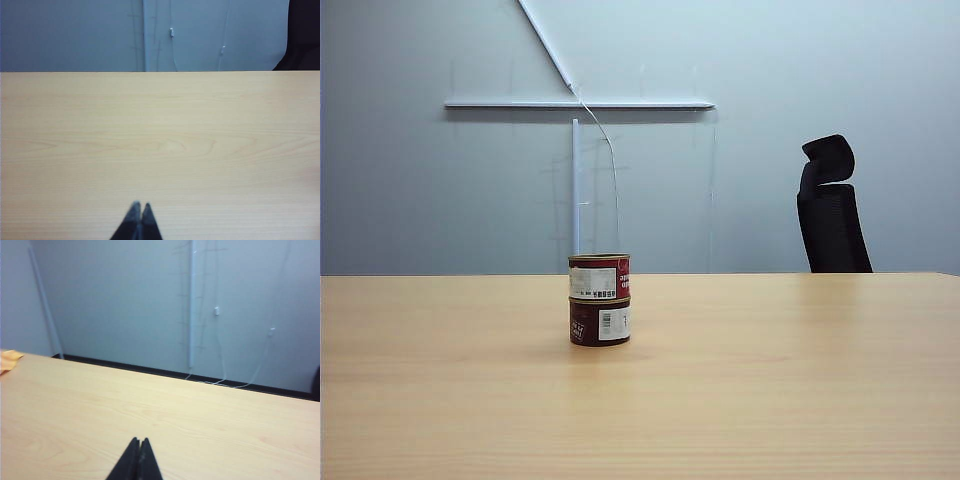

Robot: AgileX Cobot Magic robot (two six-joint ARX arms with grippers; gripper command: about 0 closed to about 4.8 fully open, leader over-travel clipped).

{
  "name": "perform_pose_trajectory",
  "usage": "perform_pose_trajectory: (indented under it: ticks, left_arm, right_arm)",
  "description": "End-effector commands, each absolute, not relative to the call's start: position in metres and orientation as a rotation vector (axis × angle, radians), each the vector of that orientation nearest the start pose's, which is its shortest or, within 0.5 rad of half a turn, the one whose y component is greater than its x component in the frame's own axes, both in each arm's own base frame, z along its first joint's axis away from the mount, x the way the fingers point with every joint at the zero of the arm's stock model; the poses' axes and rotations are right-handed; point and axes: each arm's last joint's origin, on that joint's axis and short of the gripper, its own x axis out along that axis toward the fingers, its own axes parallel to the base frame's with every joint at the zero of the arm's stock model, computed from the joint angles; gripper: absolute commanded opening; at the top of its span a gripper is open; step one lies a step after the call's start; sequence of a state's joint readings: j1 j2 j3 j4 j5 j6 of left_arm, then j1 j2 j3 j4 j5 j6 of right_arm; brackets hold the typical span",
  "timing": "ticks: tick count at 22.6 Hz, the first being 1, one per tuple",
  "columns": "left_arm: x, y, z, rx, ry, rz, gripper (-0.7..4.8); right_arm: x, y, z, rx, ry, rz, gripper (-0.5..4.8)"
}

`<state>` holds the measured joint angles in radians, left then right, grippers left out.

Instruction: Stack a can of tomatoes on the right onto the can of tomatoes on the left.

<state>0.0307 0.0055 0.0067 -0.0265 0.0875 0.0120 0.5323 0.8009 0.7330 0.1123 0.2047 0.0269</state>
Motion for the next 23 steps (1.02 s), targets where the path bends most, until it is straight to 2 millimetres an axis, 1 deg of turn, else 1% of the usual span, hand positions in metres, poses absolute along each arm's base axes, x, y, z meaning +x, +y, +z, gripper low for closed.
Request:
perform_pose_trajectory:
  ticks: [1, 10, 16, 18, 20, 21, 22, 23]
  left_arm:
    - [0.097, 0.0, 0.164, 0.017, 0.017, -0.06, -0.02]
    - [0.097, 0.0, 0.164, 0.017, 0.017, -0.06, -0.02]
    - [0.097, 0.0, 0.164, 0.017, 0.017, -0.06, -0.02]
    - [0.097, 0.0, 0.164, 0.017, 0.017, -0.06, -0.02]
    - [0.097, 0.0, 0.164, 0.017, 0.018, -0.06, -0.02]
    - [0.097, 0.0, 0.164, 0.017, 0.018, -0.06, -0.02]
    - [0.097, 0.0, 0.164, 0.017, 0.017, -0.06, -0.02]
    - [0.097, 0.0, 0.164, 0.017, 0.017, -0.061, -0.02]
  right_arm:
    - [0.156, 0.084, 0.346, 0.059, -0.069, 0.286, -0.08]
    - [0.157, 0.084, 0.341, 0.041, -0.024, 0.285, -0.08]
    - [0.156, 0.084, 0.341, 0.021, -0.026, 0.275, -0.08]
    - [0.157, 0.082, 0.339, -0.024, -0.014, 0.207, -0.08]
    - [0.151, 0.074, 0.337, -0.049, 0.028, 0.091, -0.08]
    - [0.146, 0.067, 0.333, -0.061, 0.049, 0.025, -0.08]
    - [0.143, 0.062, 0.331, -0.064, 0.057, 0.002, -0.08]
    - [0.136, 0.052, 0.326, -0.056, 0.057, -0.029, -0.08]
